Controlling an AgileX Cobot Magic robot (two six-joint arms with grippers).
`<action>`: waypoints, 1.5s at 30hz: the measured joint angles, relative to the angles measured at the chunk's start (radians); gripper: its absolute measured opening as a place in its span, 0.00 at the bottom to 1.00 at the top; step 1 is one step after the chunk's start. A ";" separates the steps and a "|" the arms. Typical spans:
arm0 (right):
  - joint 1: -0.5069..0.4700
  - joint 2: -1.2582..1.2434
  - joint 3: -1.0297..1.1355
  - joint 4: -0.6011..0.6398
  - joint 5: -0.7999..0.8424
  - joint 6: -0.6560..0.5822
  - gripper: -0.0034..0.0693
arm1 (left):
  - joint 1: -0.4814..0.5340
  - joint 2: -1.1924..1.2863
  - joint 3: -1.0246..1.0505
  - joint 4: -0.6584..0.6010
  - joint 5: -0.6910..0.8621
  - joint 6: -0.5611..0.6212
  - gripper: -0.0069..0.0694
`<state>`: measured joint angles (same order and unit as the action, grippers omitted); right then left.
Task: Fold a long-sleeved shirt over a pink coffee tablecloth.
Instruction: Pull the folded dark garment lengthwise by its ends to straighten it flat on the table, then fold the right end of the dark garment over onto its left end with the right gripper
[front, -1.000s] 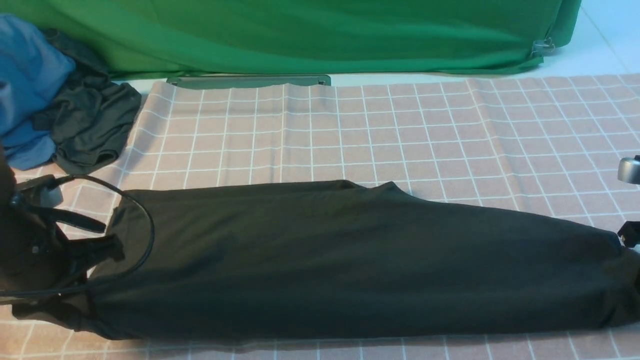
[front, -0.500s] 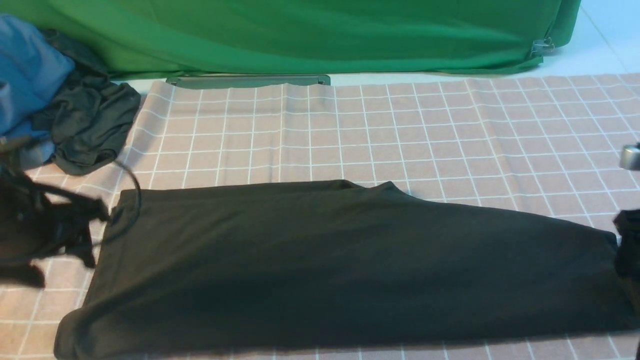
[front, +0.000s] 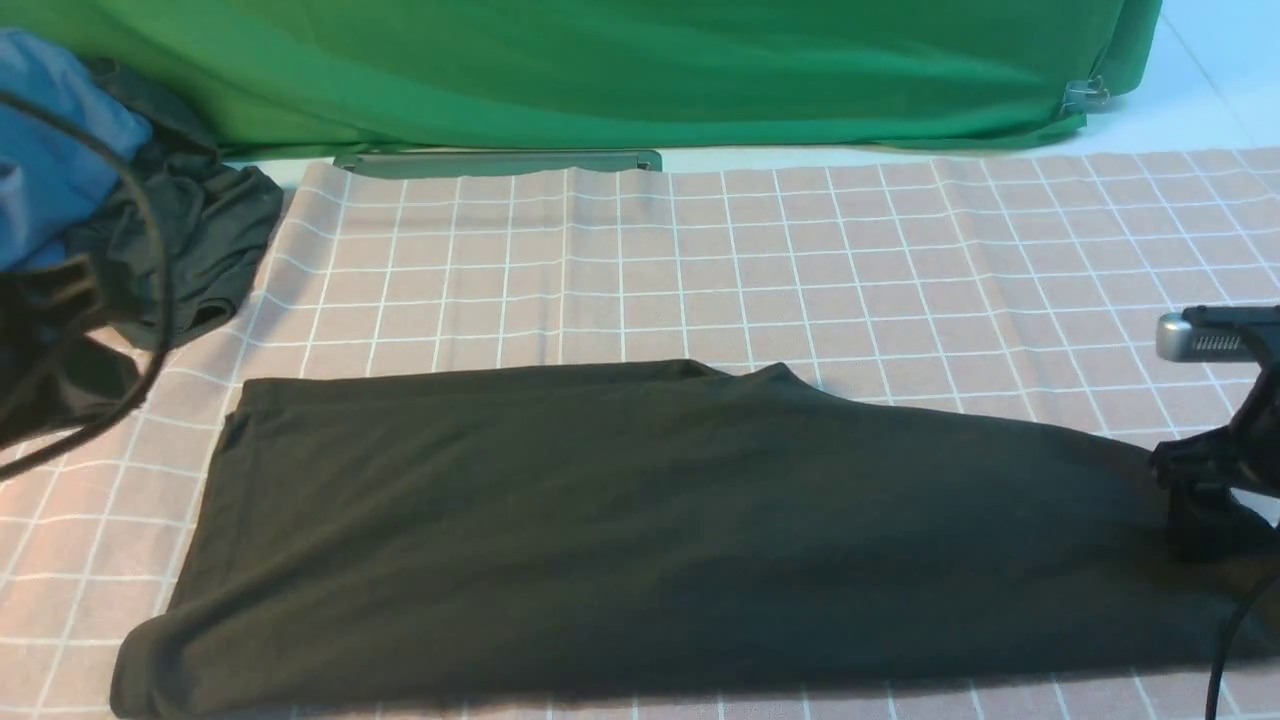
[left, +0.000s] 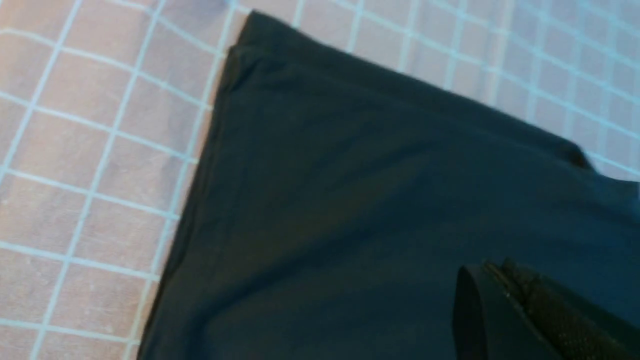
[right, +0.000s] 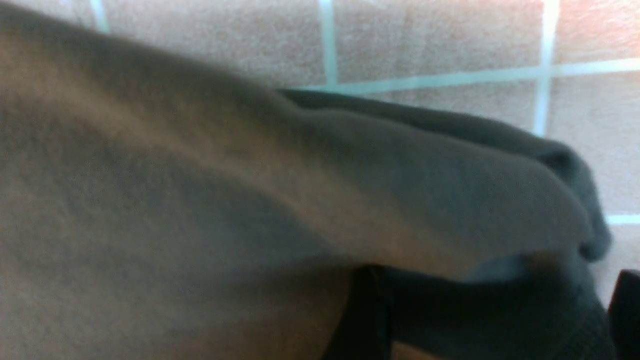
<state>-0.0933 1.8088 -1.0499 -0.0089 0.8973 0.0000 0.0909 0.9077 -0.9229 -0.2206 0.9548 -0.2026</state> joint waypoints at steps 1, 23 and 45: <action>0.000 0.003 0.000 0.003 -0.001 -0.008 0.80 | 0.000 -0.033 0.000 0.000 0.011 0.001 0.11; 0.029 -0.158 -0.263 -0.048 0.309 0.000 0.15 | 0.000 -0.182 0.001 0.000 0.072 0.004 0.11; 0.709 -0.003 -0.662 0.350 0.153 0.144 0.15 | 0.000 -0.182 0.001 -0.082 0.043 0.004 0.11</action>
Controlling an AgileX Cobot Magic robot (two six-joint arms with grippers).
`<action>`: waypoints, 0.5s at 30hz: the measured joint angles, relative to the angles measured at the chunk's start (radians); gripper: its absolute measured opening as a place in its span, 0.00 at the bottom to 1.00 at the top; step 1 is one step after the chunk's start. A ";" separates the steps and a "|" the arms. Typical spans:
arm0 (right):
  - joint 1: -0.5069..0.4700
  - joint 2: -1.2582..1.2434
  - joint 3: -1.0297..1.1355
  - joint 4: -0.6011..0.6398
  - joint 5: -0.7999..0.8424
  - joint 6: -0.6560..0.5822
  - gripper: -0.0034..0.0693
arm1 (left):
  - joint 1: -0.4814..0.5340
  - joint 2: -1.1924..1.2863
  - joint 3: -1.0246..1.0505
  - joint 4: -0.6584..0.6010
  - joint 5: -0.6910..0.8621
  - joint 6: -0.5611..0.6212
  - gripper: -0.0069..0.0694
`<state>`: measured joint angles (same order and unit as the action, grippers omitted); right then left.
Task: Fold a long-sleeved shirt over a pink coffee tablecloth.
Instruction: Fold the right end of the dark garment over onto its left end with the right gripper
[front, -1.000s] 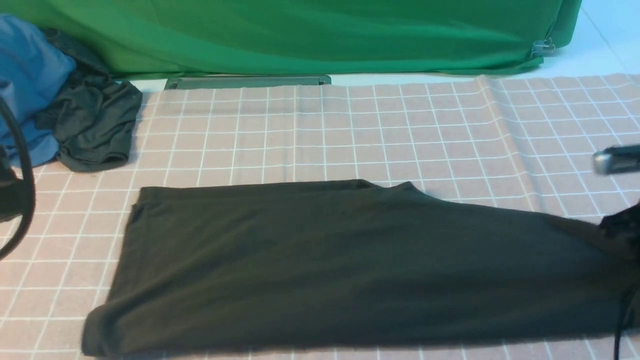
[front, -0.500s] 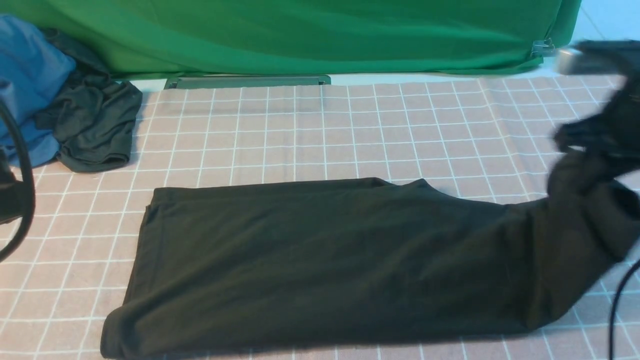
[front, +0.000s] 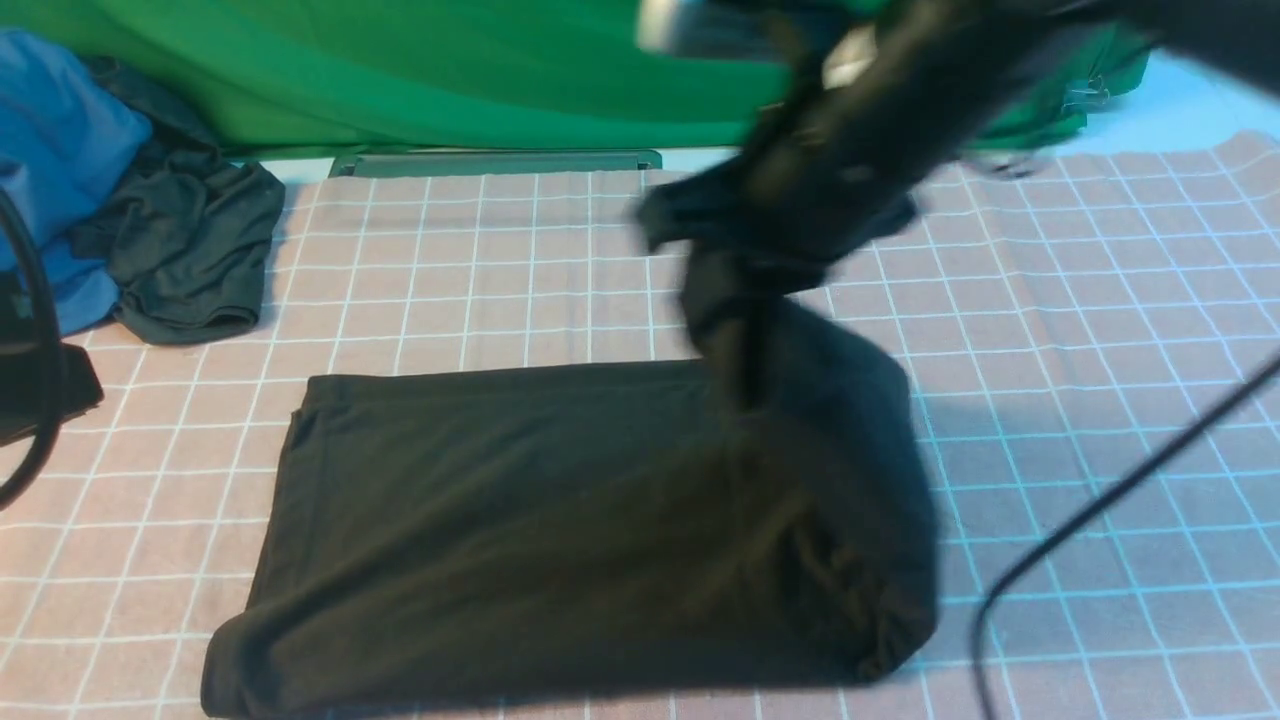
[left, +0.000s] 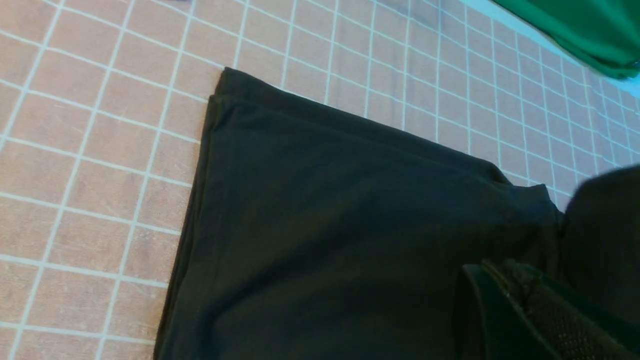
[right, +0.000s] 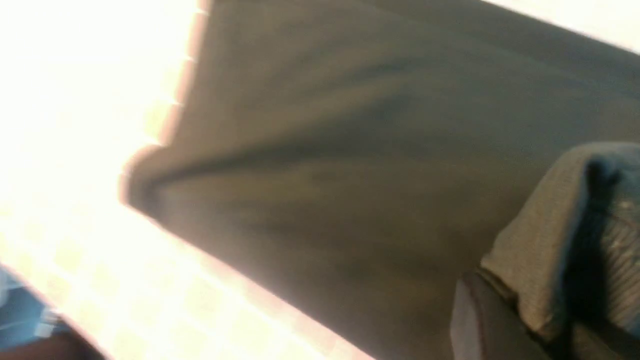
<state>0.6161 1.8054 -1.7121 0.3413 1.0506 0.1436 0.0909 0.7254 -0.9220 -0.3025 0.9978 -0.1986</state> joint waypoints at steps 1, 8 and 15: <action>0.040 0.049 -0.029 0.041 -0.038 0.005 0.15 | 0.000 0.000 0.000 -0.001 0.000 0.000 0.11; 0.149 0.213 -0.106 0.127 -0.184 0.012 0.15 | 0.000 0.000 0.000 -0.001 0.000 0.000 0.11; 0.221 0.352 -0.113 0.230 -0.340 0.015 0.15 | 0.000 0.000 0.000 -0.001 0.000 0.003 0.11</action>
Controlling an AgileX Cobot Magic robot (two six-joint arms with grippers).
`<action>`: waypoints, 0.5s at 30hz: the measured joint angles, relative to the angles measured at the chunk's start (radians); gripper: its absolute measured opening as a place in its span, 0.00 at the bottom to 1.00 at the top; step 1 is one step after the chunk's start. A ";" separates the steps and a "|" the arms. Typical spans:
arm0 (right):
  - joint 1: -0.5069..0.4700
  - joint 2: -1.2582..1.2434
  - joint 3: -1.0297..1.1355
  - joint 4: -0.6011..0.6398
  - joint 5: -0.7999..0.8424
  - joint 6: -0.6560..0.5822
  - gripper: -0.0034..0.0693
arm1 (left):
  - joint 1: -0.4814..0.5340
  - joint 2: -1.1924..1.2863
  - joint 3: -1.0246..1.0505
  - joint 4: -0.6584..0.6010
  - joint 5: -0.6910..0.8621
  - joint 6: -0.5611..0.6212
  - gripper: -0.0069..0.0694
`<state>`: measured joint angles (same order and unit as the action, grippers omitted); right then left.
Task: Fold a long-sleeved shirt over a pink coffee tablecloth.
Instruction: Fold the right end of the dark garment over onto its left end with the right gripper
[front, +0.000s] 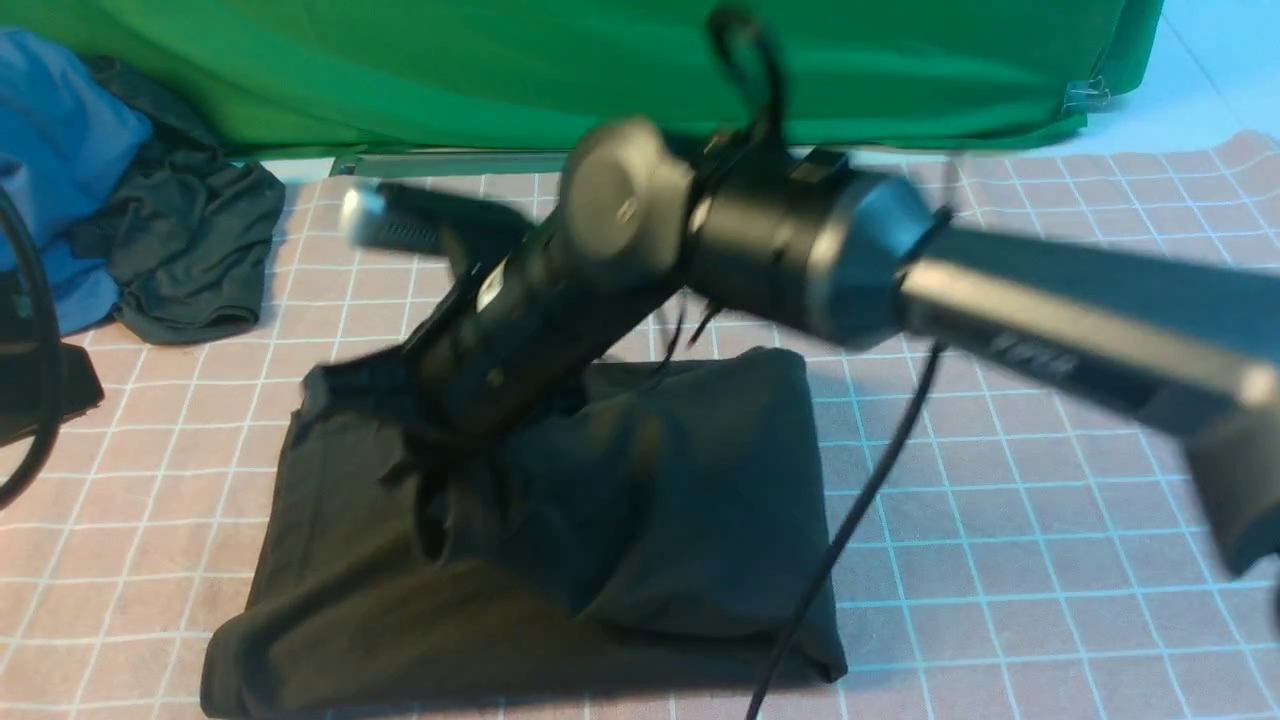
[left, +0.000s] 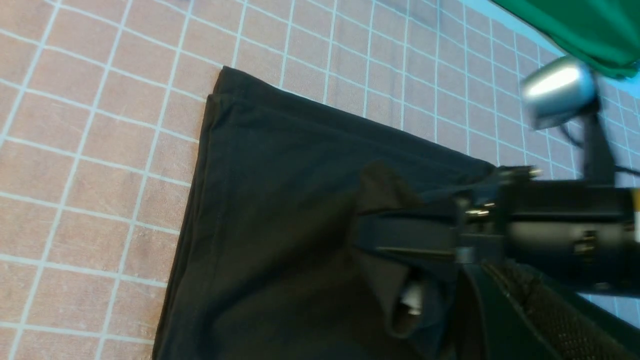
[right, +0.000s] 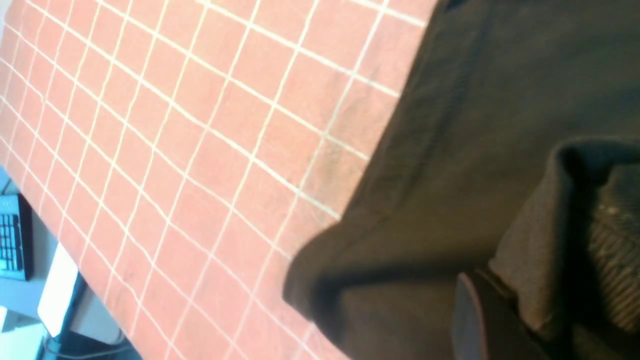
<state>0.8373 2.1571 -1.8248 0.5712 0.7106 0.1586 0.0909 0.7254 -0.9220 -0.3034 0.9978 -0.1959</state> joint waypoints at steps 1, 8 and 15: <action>0.004 0.005 0.000 0.002 -0.005 0.000 0.15 | 0.000 0.000 0.000 0.000 0.000 0.001 0.11; 0.052 0.055 0.000 0.030 -0.180 0.022 0.26 | 0.000 0.000 0.000 0.000 0.000 0.014 0.11; 0.057 0.079 -0.003 0.110 -0.224 0.026 0.55 | 0.000 0.000 0.000 0.001 0.000 0.017 0.11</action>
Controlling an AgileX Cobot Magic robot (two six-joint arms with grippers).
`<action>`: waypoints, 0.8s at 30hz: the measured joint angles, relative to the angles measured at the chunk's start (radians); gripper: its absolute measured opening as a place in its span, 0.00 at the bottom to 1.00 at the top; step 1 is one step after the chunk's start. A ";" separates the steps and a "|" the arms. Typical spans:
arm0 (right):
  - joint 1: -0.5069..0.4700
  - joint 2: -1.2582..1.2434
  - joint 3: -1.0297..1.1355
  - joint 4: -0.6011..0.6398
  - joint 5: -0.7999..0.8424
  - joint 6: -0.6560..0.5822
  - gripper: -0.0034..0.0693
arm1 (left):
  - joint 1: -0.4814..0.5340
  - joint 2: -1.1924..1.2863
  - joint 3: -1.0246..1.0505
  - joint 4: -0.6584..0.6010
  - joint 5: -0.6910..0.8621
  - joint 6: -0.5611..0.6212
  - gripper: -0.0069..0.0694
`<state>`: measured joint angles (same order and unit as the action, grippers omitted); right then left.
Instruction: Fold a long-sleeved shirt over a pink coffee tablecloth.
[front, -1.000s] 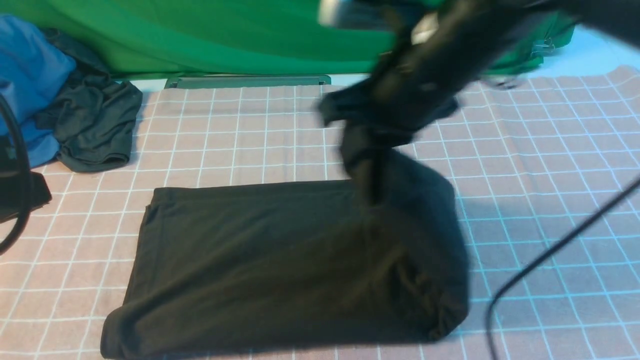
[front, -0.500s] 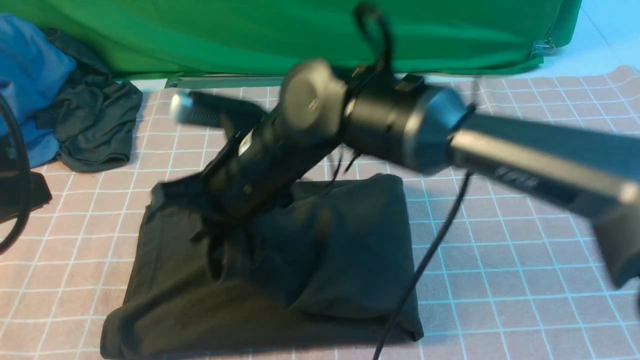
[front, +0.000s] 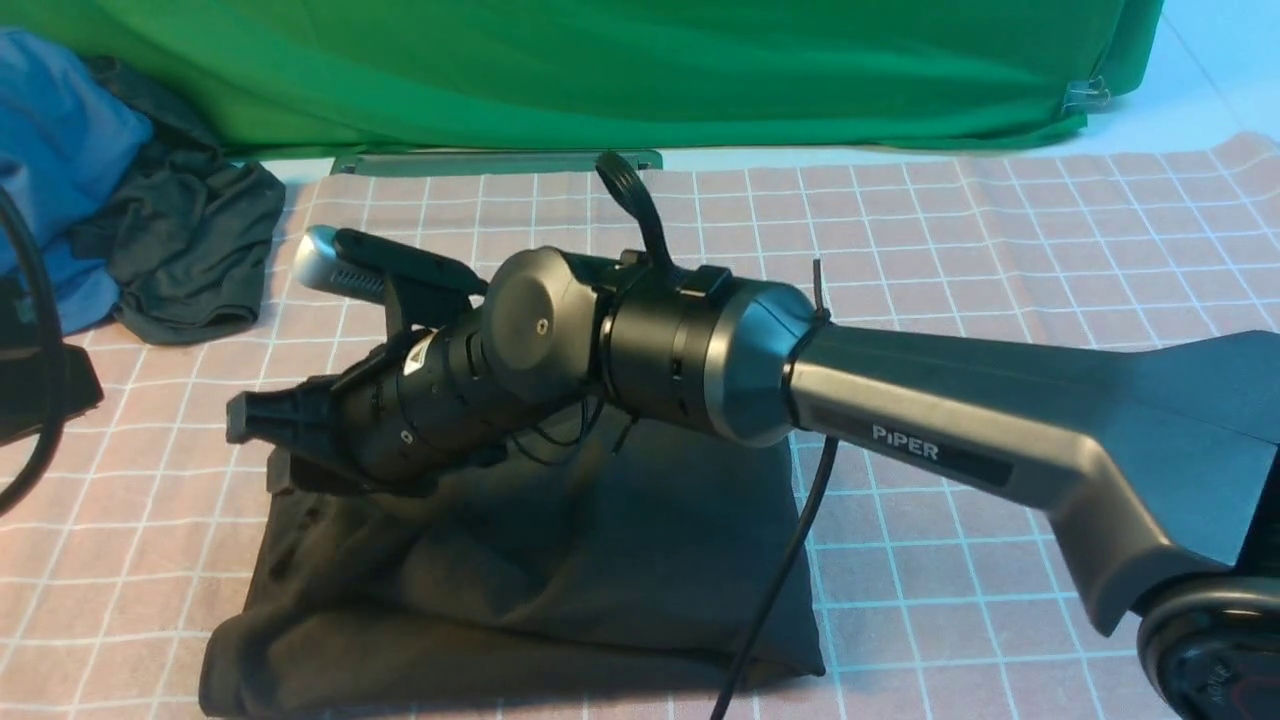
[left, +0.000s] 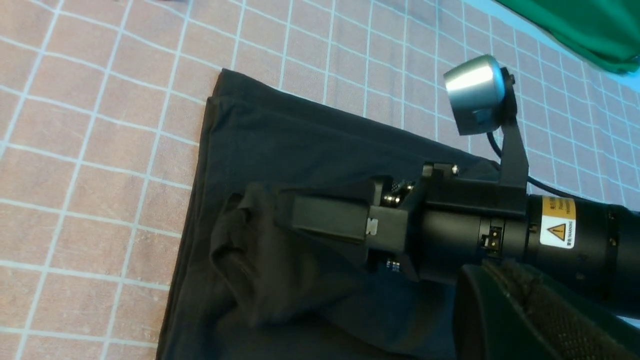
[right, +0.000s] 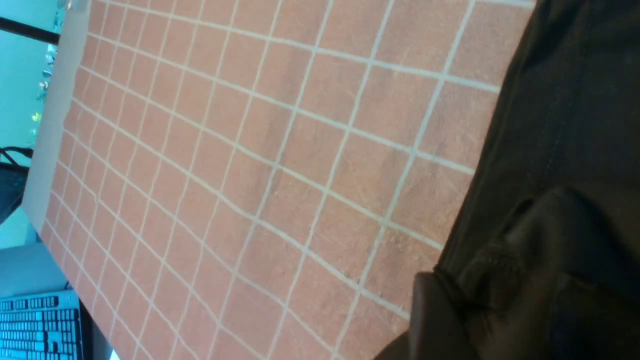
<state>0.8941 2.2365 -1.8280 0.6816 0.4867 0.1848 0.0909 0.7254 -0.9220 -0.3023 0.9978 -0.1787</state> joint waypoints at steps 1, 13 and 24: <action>-0.001 -0.001 0.000 0.002 0.020 -0.022 0.56 | 0.000 0.000 0.000 0.003 0.000 0.000 0.11; -0.157 -0.138 -0.051 -0.265 0.427 -0.226 0.11 | 0.000 0.036 0.000 0.026 0.046 -0.042 0.11; -0.027 0.019 -0.050 -0.315 0.508 -0.210 0.10 | 0.000 0.056 0.000 0.029 0.030 -0.042 0.11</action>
<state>0.8675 2.2551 -1.8777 0.3670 0.9948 -0.0255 0.0909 0.7814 -0.9220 -0.2733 1.0276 -0.2210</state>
